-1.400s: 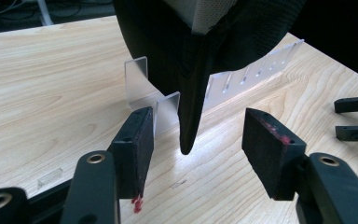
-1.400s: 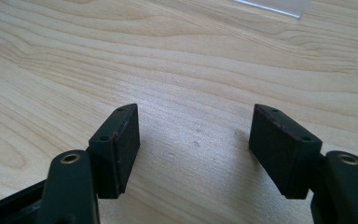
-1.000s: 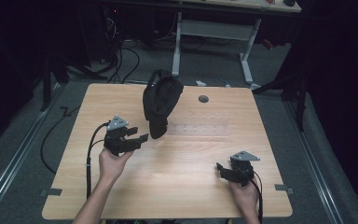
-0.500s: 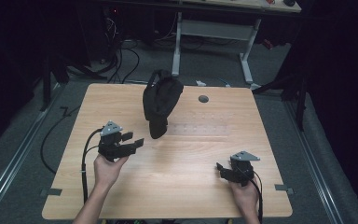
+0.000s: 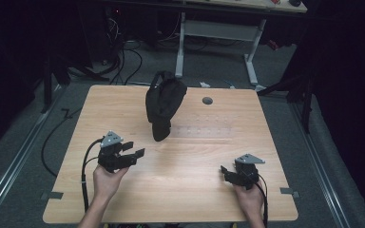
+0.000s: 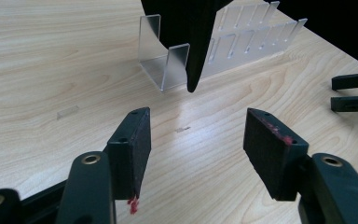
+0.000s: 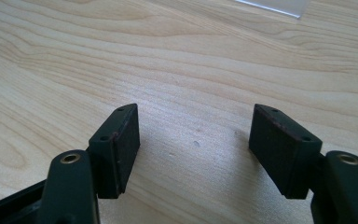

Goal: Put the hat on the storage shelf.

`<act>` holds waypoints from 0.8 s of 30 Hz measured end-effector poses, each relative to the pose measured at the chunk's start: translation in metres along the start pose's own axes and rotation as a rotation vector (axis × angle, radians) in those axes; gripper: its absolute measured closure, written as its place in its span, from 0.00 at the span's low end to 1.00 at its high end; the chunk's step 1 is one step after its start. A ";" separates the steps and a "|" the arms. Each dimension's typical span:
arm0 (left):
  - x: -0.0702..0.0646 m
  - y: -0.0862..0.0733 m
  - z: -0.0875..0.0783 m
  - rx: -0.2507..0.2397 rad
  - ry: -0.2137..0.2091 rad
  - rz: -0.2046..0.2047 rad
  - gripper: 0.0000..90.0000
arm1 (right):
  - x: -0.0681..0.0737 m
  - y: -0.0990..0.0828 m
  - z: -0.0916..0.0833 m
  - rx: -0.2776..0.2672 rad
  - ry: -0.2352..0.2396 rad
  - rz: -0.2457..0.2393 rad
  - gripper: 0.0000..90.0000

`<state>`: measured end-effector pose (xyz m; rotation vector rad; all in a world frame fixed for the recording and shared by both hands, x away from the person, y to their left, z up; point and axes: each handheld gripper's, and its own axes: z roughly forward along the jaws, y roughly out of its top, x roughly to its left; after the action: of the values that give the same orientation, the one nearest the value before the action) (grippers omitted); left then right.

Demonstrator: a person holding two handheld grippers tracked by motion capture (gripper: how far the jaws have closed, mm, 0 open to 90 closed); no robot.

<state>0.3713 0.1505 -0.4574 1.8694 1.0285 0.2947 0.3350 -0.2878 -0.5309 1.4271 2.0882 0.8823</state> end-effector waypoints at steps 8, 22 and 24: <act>-0.001 -0.009 -0.003 -0.009 -0.002 -0.004 0.46 | 0.000 0.000 0.000 -0.001 -0.001 0.000 0.37; 0.004 -0.034 -0.004 0.017 0.027 -0.009 0.45 | 0.000 0.000 0.000 0.000 -0.002 0.003 0.38; 0.005 -0.038 -0.002 0.025 0.037 -0.010 0.45 | 0.000 0.000 0.000 0.000 -0.002 0.002 0.38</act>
<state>0.3529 0.1632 -0.4885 1.8874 1.0707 0.3128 0.3351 -0.2877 -0.5309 1.4298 2.0850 0.8814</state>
